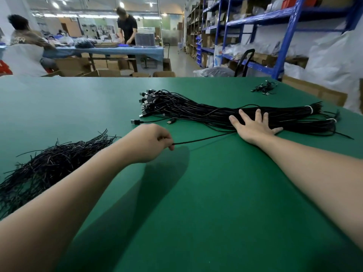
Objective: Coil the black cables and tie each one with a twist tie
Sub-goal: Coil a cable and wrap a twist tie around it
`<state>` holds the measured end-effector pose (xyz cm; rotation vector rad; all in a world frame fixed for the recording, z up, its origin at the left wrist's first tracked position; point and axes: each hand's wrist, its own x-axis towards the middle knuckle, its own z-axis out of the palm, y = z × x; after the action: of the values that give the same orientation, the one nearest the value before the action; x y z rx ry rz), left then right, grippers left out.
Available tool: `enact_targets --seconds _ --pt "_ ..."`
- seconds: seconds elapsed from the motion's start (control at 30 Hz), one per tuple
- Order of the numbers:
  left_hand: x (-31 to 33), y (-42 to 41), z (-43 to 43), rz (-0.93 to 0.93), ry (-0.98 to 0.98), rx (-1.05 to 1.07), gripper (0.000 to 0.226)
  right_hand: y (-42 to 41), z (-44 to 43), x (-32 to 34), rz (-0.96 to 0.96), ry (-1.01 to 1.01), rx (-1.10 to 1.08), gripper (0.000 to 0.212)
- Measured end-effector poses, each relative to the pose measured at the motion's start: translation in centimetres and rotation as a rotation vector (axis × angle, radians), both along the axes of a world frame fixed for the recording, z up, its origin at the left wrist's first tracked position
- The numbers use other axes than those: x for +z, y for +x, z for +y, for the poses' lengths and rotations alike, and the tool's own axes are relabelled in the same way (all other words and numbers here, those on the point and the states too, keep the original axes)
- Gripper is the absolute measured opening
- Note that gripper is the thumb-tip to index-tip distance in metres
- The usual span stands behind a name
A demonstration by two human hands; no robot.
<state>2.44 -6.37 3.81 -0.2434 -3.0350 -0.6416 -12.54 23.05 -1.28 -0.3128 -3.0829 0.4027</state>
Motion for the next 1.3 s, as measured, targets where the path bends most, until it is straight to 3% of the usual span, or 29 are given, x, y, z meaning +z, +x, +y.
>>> enact_targets --seconds 0.17,0.27,0.37,0.5,0.63,0.7,0.9,1.13,1.3 --pt "1.0 2.5 -3.0 -0.159 -0.237 0.011 0.026 -0.7 0.4 -0.6 0.021 0.005 0.003 0.082" --pt "0.5 2.5 -0.8 -0.076 -0.308 0.010 0.016 -0.8 0.5 -0.8 0.034 0.005 0.008 0.083" --pt "-1.7 1.7 3.8 0.063 -0.323 -0.025 0.046 -0.8 0.5 -0.8 0.034 0.004 0.011 0.083" --pt "-3.3 0.6 7.0 0.178 -0.365 0.010 0.025 -0.8 0.6 -0.9 0.038 -0.008 0.011 0.082" --pt "-2.9 1.9 5.6 0.245 -0.555 -0.035 0.004 -0.9 0.7 -0.7 0.037 -0.047 0.002 0.081" --pt "-1.9 3.0 4.4 0.267 -0.569 -0.032 0.006 -1.0 0.9 -0.7 0.048 -0.081 0.002 0.081" --pt "2.4 7.8 1.5 0.091 -0.170 -0.115 0.014 -0.4 0.8 -0.4 0.070 -0.151 0.009 0.082" --pt "5.1 8.1 1.1 0.358 0.647 -0.030 0.021 3.9 0.7 0.7 0.374 -0.414 -0.024 0.067" --pt "7.9 8.0 1.2 0.417 0.973 -0.100 0.025 10.9 -1.9 4.9 0.681 -0.671 0.098 0.040"
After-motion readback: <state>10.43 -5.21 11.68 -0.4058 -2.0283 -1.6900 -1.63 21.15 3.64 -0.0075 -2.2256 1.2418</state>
